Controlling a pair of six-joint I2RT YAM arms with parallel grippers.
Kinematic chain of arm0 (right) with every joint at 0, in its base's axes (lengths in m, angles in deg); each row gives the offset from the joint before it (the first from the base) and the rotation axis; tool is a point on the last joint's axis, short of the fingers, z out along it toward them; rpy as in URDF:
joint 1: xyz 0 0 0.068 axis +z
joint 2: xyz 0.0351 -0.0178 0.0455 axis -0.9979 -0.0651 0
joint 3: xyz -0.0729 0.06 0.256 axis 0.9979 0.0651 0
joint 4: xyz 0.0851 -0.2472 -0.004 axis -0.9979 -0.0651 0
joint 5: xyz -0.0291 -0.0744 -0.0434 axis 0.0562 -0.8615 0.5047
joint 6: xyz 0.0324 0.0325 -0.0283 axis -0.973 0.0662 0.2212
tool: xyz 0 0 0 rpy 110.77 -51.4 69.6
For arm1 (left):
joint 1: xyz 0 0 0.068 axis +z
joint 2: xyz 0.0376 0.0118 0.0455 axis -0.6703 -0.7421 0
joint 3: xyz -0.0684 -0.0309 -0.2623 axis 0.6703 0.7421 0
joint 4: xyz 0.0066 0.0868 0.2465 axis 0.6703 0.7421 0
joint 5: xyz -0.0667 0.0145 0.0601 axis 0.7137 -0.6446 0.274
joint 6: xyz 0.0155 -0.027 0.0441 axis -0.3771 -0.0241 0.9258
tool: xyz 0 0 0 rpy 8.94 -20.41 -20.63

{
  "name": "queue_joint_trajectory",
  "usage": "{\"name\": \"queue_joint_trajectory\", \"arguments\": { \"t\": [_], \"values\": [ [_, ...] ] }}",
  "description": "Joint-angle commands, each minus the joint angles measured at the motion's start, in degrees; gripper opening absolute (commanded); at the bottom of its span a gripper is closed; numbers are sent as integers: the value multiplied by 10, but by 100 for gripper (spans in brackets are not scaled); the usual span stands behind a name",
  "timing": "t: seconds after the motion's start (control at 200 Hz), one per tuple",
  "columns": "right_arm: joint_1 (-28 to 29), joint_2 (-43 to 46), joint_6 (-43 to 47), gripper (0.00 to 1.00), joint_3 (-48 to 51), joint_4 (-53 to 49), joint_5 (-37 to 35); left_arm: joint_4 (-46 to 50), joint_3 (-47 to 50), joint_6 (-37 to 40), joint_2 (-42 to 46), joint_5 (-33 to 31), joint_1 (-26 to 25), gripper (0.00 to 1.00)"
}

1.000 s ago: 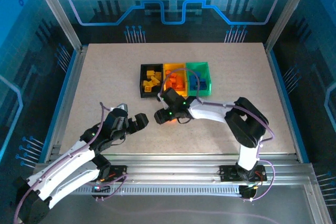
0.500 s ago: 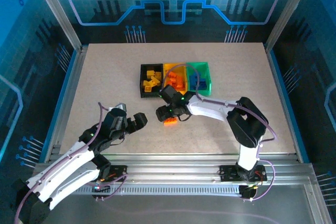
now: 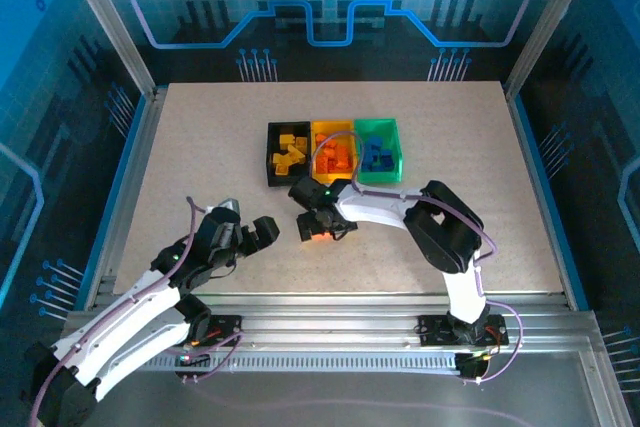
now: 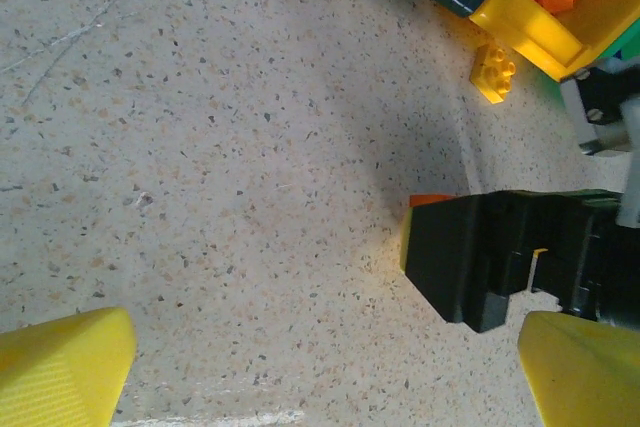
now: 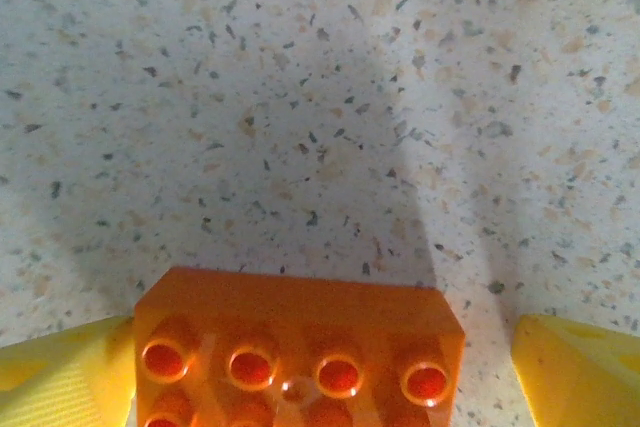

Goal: Sort the legos into containers by color

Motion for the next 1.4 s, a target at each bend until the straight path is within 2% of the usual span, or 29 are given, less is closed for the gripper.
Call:
{"name": "queue_joint_trajectory", "arguments": {
  "t": [0.0,0.095,0.225,0.325,0.435,0.55,0.635,0.715,1.051,1.091,1.141,1.181,1.266,1.396],
  "values": [
    [8,-20,-11,91,-14,-25,-24,-3,13,12,8,9,6,99],
    [8,-24,-6,84,-15,-13,-12,-8,16,9,7,12,7,99],
    [6,-15,1,67,-8,7,-3,-7,16,9,6,13,8,99],
    [4,2,5,60,-2,15,-1,-6,16,9,6,14,9,99],
    [-6,43,12,54,9,22,-2,-6,15,10,3,14,9,99],
    [-30,102,28,54,12,28,-8,-5,13,10,3,13,10,99],
    [-57,123,43,55,-7,24,-17,-5,12,8,0,13,11,99],
    [-86,108,50,55,-44,10,-13,-4,9,8,-2,12,11,99],
    [-161,-69,77,57,-291,-53,-20,2,-7,5,-13,16,13,99],
    [-166,-87,77,63,-321,-66,-18,2,-8,5,-13,17,14,99],
    [-171,-106,75,80,-355,-86,-9,5,-9,5,-13,18,14,99],
    [-173,-113,74,87,-375,-100,-8,7,-10,6,-13,19,13,99],
    [-166,-90,72,93,-356,-87,-13,11,-14,8,-11,21,14,99],
    [-146,-12,48,94,-258,-41,-32,12,-18,13,-6,20,15,99]
  ]
}}
